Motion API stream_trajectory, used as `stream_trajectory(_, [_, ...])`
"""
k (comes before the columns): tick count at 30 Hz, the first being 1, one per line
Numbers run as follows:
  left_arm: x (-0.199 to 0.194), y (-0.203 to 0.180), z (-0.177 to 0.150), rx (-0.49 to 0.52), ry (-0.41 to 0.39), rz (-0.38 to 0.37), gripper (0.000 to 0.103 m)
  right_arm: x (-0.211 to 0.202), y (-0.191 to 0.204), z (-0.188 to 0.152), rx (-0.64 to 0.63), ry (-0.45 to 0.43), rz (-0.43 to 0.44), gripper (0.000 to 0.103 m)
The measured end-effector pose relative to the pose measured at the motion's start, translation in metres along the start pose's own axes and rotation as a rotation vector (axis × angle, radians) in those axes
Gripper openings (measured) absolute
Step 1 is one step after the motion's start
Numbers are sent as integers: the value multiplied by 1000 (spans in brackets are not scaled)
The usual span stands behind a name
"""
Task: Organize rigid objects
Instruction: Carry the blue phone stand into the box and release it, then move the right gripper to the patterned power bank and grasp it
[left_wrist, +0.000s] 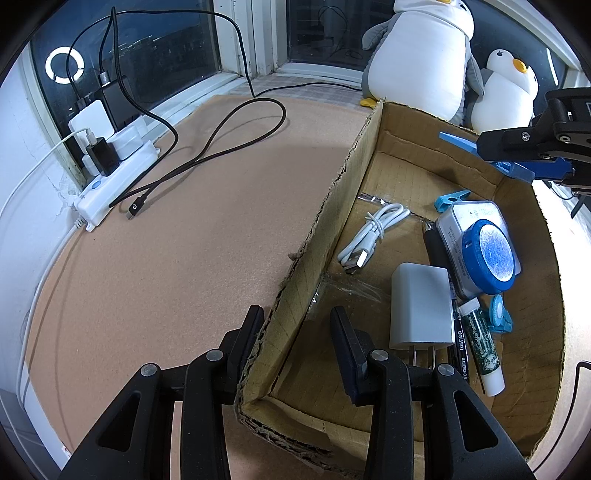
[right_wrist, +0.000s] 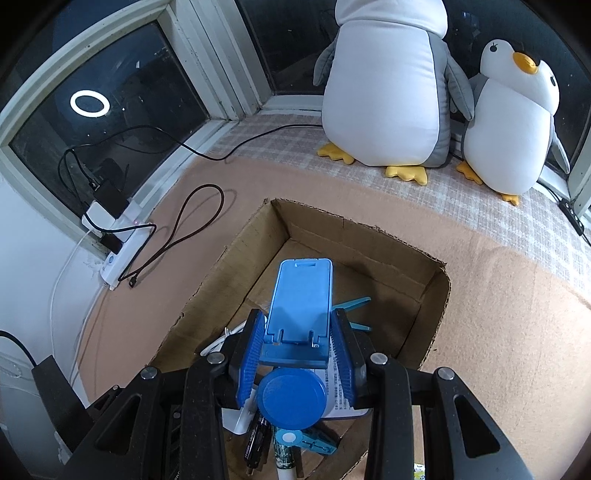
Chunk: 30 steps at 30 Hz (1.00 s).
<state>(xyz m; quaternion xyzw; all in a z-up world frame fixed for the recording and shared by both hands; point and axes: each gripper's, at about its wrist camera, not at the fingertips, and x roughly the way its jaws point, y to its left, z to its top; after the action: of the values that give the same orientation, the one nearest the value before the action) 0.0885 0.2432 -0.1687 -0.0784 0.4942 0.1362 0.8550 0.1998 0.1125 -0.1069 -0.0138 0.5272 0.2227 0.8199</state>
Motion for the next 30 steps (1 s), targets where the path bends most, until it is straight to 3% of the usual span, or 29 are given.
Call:
stream_trajectory(7, [0,0,0,0,0,0,41,1,1,2,-17,-12,-15,35])
stream_trajectory(8, [0,0,0,0,0,0,41,1,2,3,-21,-11,-15,43])
stream_trajectory(9, [0,0,0,0,0,0,41,1,3,3,-27,-10,-11,58])
stream_trajectory(11, [0,0,0,0,0,0,41,-1,4,3,-37,-26,-8,73])
stream_trajectory(12, [0,0,0,0,0,0,41,-3,6,3,-47,-36,-6,75])
stream_trajectory(24, [0,0,1,0,0,0,41,-2,8,1,-71,-6,-8,76])
stream_trajectory(30, [0,0,0,1,0,2,41,-20,0,-2,-68,-25,-5,76])
